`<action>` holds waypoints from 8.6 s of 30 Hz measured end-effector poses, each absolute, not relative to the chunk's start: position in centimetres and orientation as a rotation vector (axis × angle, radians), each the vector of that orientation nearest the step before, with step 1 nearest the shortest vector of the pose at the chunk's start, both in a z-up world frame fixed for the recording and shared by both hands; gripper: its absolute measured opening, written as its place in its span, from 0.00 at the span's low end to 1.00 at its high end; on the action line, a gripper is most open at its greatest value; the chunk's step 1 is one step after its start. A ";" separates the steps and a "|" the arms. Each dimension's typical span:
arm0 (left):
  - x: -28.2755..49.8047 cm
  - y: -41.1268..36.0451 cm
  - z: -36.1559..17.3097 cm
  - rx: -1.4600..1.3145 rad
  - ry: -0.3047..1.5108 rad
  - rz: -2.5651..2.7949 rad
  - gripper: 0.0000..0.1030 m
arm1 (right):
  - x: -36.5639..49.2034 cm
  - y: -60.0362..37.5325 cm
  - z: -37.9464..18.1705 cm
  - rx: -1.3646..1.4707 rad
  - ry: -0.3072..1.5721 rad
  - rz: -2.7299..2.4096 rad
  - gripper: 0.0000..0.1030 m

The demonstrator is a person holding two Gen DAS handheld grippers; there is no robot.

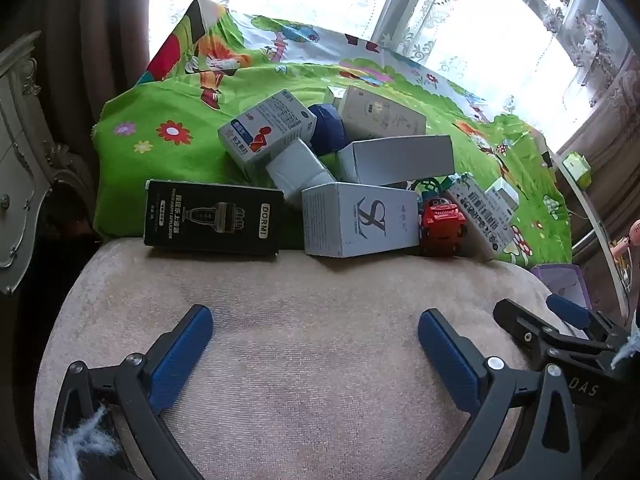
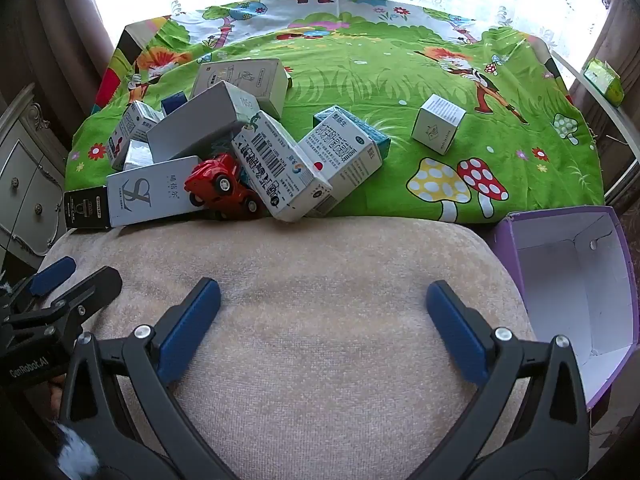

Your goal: Organize rigid objects

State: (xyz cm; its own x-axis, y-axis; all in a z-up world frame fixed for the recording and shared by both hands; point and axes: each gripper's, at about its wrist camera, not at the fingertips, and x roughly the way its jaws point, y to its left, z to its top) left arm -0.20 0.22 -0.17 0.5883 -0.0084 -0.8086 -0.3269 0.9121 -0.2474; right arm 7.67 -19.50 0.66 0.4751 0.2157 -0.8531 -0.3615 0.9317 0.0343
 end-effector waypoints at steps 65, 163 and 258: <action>4.3 7.4 -0.9 -0.352 1.055 0.330 1.00 | 8.3 -21.4 1.1 -0.110 1.014 0.545 1.00; 6.6 -28.6 6.0 -0.043 0.824 -0.560 0.98 | 10.4 -49.8 1.9 0.276 0.873 0.101 0.73; 9.2 9.5 0.0 -0.881 0.759 0.396 0.98 | 14.3 -16.1 -1.1 -0.567 0.849 0.636 0.73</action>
